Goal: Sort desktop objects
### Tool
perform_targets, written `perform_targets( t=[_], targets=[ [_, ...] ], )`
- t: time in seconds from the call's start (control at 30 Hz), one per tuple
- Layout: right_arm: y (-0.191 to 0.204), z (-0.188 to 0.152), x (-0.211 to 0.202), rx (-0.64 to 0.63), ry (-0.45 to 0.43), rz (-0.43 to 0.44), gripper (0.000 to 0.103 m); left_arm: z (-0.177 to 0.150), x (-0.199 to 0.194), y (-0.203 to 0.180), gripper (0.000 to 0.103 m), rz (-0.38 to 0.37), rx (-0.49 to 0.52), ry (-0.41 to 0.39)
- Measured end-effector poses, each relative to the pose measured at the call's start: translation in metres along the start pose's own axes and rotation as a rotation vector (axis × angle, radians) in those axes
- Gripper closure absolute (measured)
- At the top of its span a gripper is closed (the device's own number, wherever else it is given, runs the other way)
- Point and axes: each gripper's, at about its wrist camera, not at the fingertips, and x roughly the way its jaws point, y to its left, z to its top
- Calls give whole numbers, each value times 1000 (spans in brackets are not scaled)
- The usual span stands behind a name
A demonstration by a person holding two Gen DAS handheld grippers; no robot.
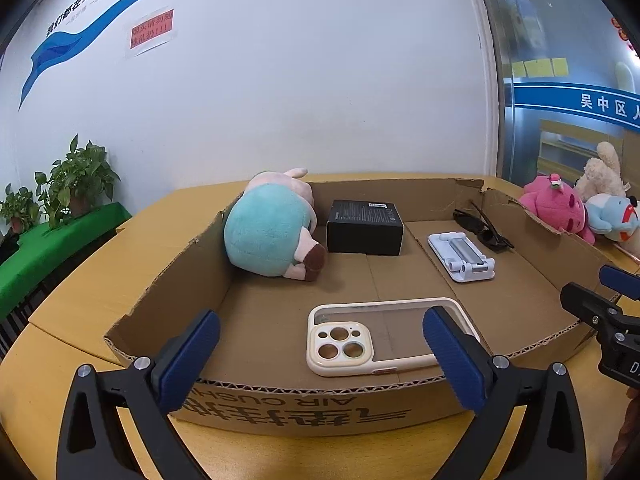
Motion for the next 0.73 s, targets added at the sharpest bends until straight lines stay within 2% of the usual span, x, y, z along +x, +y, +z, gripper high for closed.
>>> perform_targets(
  t=[0.13, 0.73],
  targets=[
    [1, -4, -2, -1, -40, -9, 18, 0, 0, 0, 0, 1, 1, 1],
    [0, -4, -1, -2, -38, 0, 16, 0, 1, 1, 0, 6, 3, 3]
  ],
)
